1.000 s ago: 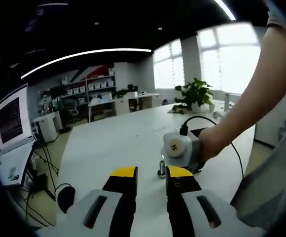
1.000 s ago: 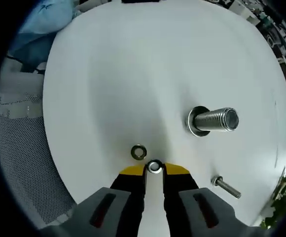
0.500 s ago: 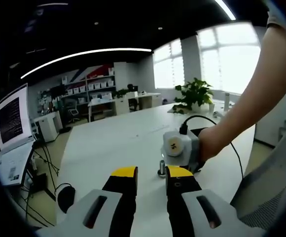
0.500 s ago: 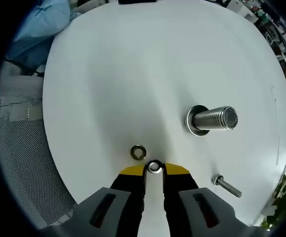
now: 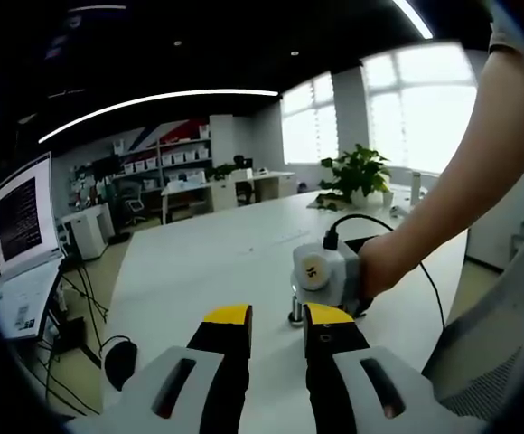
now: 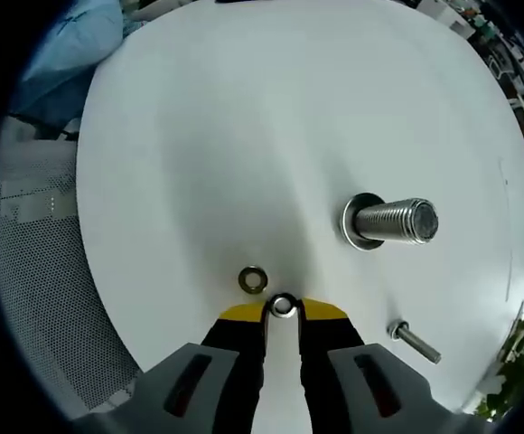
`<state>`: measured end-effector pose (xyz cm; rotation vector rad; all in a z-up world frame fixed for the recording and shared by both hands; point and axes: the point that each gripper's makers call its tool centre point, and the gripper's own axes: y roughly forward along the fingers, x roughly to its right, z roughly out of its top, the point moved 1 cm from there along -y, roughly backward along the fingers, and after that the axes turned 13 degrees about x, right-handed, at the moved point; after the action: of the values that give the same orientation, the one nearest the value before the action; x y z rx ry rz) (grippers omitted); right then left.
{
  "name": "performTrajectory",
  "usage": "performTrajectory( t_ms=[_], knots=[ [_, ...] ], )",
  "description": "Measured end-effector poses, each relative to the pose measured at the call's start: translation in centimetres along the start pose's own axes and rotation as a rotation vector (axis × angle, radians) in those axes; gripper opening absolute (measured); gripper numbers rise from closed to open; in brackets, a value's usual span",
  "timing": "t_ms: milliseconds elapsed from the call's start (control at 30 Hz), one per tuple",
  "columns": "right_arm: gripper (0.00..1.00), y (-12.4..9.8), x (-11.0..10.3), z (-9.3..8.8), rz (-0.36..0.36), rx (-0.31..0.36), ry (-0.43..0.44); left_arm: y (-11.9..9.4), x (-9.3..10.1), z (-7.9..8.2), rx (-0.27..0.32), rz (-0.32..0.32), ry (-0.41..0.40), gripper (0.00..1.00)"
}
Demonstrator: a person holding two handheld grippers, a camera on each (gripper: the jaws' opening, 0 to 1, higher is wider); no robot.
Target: Place the washer onto the threaded stud by aligning its center hole with the stud, sliding it down to the base, and recovering from edge contact or off-axis alignment until the washer reaches the visible bottom stop.
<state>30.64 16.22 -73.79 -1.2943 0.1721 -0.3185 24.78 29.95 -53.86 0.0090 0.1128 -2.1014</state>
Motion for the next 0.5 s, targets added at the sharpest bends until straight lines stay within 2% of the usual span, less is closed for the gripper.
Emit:
performTrajectory(
  t_ms=[500],
  knots=[
    [0.15,-0.12,-0.14,-0.03,-0.010,0.038,-0.014,-0.01,0.02,0.13,0.005,0.000,0.000,0.20]
  ],
)
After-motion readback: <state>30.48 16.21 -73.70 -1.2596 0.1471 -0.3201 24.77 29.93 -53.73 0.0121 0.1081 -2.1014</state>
